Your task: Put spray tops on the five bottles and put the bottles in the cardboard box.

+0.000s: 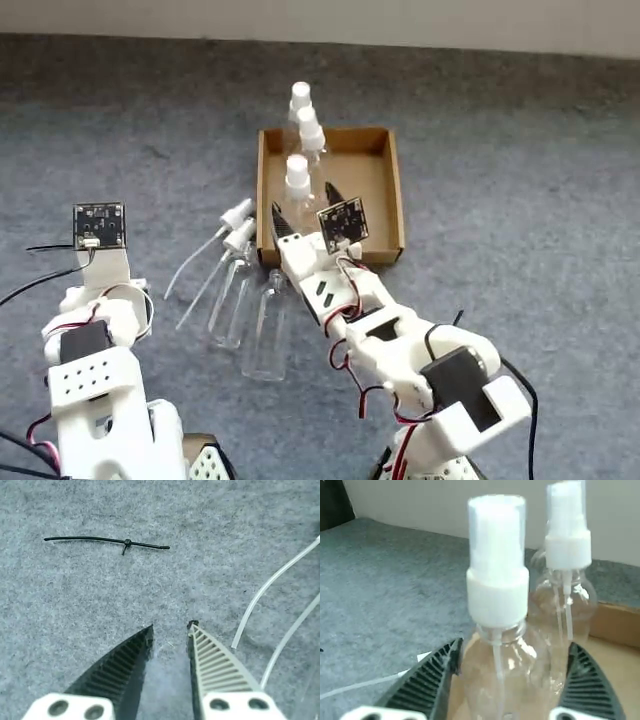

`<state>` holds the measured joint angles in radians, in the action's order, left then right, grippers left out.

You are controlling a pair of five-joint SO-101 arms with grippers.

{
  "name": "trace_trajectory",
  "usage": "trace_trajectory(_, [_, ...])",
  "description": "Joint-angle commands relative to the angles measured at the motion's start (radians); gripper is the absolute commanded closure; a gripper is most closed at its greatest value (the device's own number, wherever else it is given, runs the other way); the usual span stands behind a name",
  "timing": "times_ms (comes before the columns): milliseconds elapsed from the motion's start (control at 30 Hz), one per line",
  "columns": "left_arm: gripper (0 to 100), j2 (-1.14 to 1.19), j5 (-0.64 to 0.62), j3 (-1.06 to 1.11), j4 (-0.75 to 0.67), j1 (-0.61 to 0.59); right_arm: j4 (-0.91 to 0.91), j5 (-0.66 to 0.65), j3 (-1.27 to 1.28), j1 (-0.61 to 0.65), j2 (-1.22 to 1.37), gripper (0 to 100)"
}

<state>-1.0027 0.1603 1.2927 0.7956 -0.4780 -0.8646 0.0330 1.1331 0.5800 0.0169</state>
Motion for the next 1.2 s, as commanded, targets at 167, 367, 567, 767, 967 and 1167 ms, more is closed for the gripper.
trace_trajectory(167, [89,-0.013,0.009,-0.004,-0.018,0.016,-0.024,-0.015,-0.012,0.007,-0.016,69.8])
trace_trajectory(367, [89,-0.013,0.009,-0.004,-0.018,0.016,-0.005,-0.017,-0.013,0.007,-0.088,69.8])
trace_trajectory(567, [89,-0.013,0.009,-0.004,-0.018,0.016,0.3,-0.015,-0.09,-0.004,-0.34,69.8])
trace_trajectory(767, [89,-0.013,0.009,-0.005,-0.018,0.016,0.779,-0.011,-0.266,-0.022,-0.615,69.8])
trace_trajectory(967, [89,-0.013,0.009,-0.005,-0.018,0.016,1.374,0.149,-0.403,0.024,-0.817,69.8])
trace_trajectory(1167, [89,-0.013,0.009,-0.005,-0.018,0.016,1.814,0.322,-0.499,0.171,-0.835,69.8])
